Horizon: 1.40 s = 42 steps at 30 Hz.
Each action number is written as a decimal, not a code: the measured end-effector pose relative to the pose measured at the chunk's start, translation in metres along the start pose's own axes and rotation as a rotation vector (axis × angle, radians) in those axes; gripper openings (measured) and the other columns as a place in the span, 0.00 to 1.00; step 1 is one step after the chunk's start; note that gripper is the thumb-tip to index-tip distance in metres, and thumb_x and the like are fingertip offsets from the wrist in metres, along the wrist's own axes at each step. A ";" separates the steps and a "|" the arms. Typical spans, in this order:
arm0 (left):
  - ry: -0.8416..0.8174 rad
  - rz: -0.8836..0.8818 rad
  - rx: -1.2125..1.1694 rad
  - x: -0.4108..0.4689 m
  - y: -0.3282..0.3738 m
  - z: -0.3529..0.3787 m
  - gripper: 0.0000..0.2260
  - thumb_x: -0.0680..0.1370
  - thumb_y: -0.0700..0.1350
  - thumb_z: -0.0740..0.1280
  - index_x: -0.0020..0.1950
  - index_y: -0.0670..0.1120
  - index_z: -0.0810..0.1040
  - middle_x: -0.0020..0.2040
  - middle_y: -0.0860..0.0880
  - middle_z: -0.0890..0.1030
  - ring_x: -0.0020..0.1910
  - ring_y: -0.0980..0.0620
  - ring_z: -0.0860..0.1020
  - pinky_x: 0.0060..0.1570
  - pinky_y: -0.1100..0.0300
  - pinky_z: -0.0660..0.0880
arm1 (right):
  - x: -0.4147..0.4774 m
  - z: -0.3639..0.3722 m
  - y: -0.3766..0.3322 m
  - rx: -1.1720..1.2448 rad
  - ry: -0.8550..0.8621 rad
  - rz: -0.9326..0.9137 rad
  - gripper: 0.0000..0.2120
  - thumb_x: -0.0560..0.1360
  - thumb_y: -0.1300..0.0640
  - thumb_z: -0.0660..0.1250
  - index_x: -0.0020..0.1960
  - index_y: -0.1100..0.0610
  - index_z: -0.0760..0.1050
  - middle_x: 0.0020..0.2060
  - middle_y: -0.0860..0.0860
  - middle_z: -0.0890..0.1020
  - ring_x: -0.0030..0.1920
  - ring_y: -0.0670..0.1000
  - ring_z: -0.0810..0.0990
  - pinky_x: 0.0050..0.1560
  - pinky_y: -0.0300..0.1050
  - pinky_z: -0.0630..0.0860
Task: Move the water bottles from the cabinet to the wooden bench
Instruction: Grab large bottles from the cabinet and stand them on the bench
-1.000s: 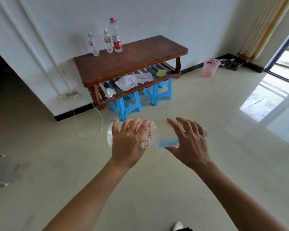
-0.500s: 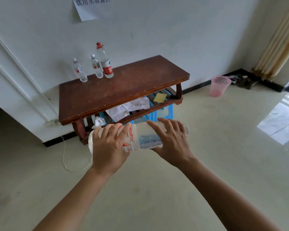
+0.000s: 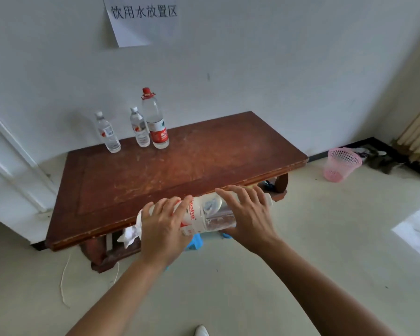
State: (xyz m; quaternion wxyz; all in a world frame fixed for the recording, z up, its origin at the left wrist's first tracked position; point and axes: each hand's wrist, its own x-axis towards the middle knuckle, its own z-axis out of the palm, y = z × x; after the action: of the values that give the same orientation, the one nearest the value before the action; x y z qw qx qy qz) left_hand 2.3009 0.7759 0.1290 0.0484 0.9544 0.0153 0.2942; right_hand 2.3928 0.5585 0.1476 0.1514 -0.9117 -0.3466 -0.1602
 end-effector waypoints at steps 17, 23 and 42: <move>-0.145 -0.216 -0.090 0.281 -0.094 0.195 0.40 0.60 0.59 0.82 0.69 0.49 0.76 0.59 0.51 0.82 0.58 0.47 0.80 0.57 0.45 0.74 | 0.318 0.113 0.175 1.816 -0.453 0.657 0.27 0.73 0.56 0.75 0.70 0.57 0.72 0.63 0.60 0.81 0.62 0.61 0.81 0.62 0.64 0.78; -0.204 -0.341 -0.145 0.344 -0.126 0.253 0.40 0.64 0.65 0.76 0.73 0.51 0.71 0.66 0.52 0.79 0.66 0.50 0.77 0.67 0.43 0.71 | 0.408 0.155 0.207 1.662 -0.315 0.696 0.14 0.74 0.52 0.76 0.56 0.57 0.83 0.53 0.57 0.86 0.55 0.58 0.85 0.60 0.67 0.79; -0.296 -0.701 -0.699 0.432 -0.224 0.405 0.39 0.65 0.48 0.83 0.72 0.55 0.68 0.68 0.55 0.77 0.67 0.53 0.75 0.63 0.52 0.76 | 0.565 0.243 0.172 0.861 -0.212 0.705 0.27 0.63 0.39 0.81 0.57 0.45 0.75 0.46 0.40 0.83 0.46 0.41 0.83 0.48 0.43 0.83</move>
State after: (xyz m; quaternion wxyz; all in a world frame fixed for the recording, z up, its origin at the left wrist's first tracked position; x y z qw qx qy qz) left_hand 2.8855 0.9901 0.0151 0.4616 0.8502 0.2282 0.1095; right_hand 2.9552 0.8596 0.1244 0.5181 -0.8396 -0.0688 0.1483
